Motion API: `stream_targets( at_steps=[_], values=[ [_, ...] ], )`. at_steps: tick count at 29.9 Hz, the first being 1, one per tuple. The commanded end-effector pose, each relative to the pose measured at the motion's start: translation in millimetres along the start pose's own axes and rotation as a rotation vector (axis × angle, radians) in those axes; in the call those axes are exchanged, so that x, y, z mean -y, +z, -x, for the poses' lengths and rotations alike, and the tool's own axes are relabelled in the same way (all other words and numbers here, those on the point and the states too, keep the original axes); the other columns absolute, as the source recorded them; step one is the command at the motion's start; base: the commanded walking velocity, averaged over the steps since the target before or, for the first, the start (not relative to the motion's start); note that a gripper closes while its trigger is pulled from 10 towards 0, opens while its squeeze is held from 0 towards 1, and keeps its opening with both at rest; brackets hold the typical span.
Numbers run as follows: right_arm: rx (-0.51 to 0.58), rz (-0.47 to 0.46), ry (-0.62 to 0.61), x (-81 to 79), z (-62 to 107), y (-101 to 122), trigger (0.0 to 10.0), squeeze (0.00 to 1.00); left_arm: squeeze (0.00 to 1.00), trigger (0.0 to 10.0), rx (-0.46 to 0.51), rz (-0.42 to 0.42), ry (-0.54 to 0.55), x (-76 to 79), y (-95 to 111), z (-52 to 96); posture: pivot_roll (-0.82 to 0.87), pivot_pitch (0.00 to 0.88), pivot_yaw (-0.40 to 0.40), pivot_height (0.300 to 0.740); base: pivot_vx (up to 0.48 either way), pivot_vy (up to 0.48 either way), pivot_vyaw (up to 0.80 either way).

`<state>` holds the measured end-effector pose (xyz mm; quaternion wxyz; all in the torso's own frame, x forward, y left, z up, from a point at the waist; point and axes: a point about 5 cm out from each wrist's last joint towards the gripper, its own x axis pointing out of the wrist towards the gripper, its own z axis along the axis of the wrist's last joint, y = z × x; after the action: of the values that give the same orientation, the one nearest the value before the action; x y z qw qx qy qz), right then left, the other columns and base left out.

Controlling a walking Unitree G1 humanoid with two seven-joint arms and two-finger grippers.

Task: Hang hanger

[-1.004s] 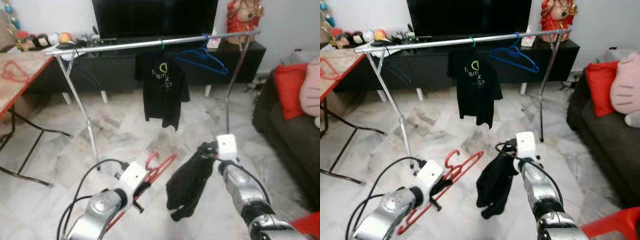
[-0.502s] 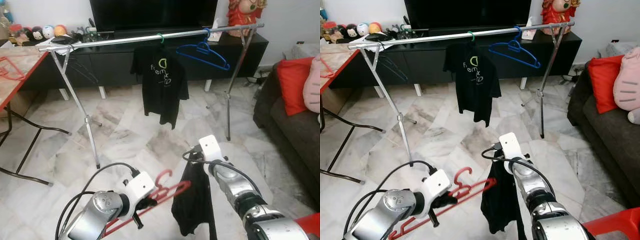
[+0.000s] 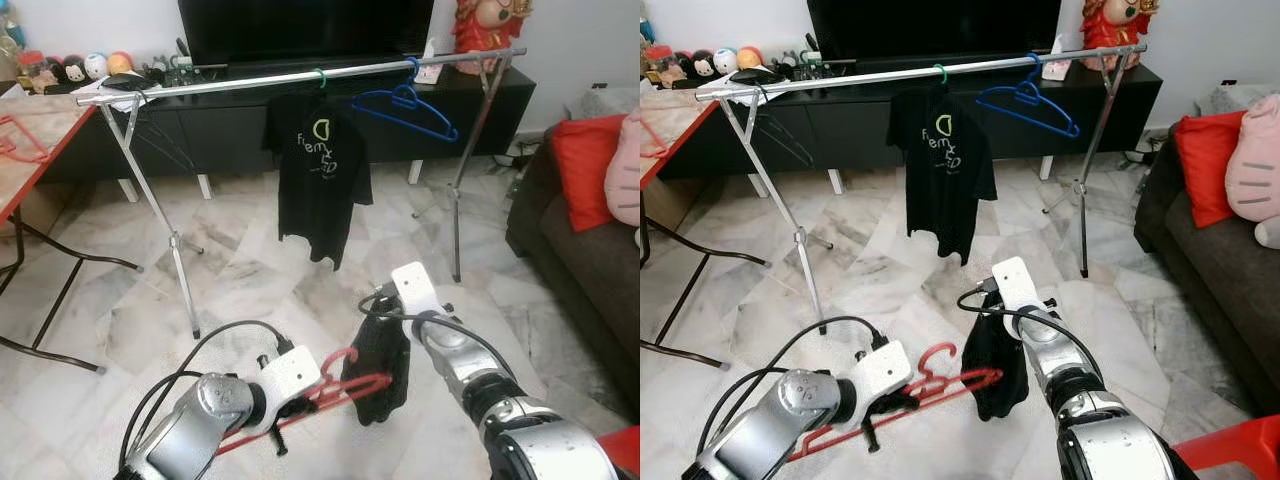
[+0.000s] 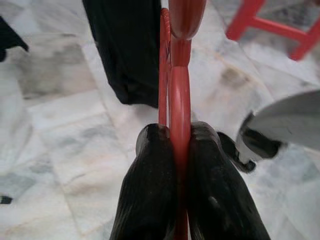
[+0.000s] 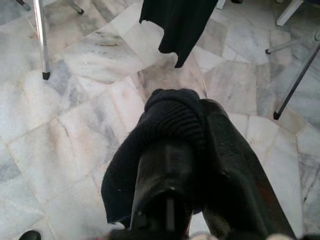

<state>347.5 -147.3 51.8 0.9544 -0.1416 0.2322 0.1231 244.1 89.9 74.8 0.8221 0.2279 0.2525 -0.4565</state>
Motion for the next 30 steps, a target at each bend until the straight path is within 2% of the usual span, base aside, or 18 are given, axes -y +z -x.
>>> stream_targets(
  at_steps=[1,14,15,20,25,28,30],
  values=[
    [0.03,0.0,0.001,1.1,-1.6,11,10.0,0.0,0.0,10.0,0.001,-0.006,0.054,-8.2,0,1.6,0.04,0.0,0.005,0.74,0.0,0.0,0.0],
    [0.026,-0.005,0.022,-0.7,-1.7,10,10.0,0.0,0.0,10.0,0.01,0.035,0.128,-13.0,-2,0.1,0.04,0.0,0.0,0.74,0.0,0.0,0.0],
    [0.029,-0.015,0.03,-2.0,-1.9,10,10.0,0.0,0.0,10.0,0.022,0.049,0.162,-17.0,-1,-1.4,0.04,0.0,0.0,0.74,0.0,0.0,0.0],
    [0.043,-0.067,0.035,-3.9,-2.3,12,10.0,0.0,0.0,10.0,0.04,0.07,0.159,-15.8,0,-3.5,0.03,0.0,0.004,0.74,0.0,0.0,0.0],
    [0.113,-0.25,0.05,-5.0,-2.4,21,10.0,0.0,0.0,10.0,0.056,0.102,0.144,-13.6,0,-5.6,0.03,0.0,0.005,0.74,0.0,0.0,0.0],
    [0.236,-0.462,0.088,-8.2,-1.5,35,10.0,0.0,0.0,10.0,0.065,0.11,0.148,-13.6,1,-6.7,0.03,0.0,0.005,0.74,0.0,0.0,0.0],
    [0.269,-0.528,0.151,-16.0,-0.5,35,10.0,0.0,0.0,10.0,0.08,0.126,0.15,-13.7,2,-7.7,0.03,0.0,0.005,0.74,0.0,0.0,0.0]
  ],
)
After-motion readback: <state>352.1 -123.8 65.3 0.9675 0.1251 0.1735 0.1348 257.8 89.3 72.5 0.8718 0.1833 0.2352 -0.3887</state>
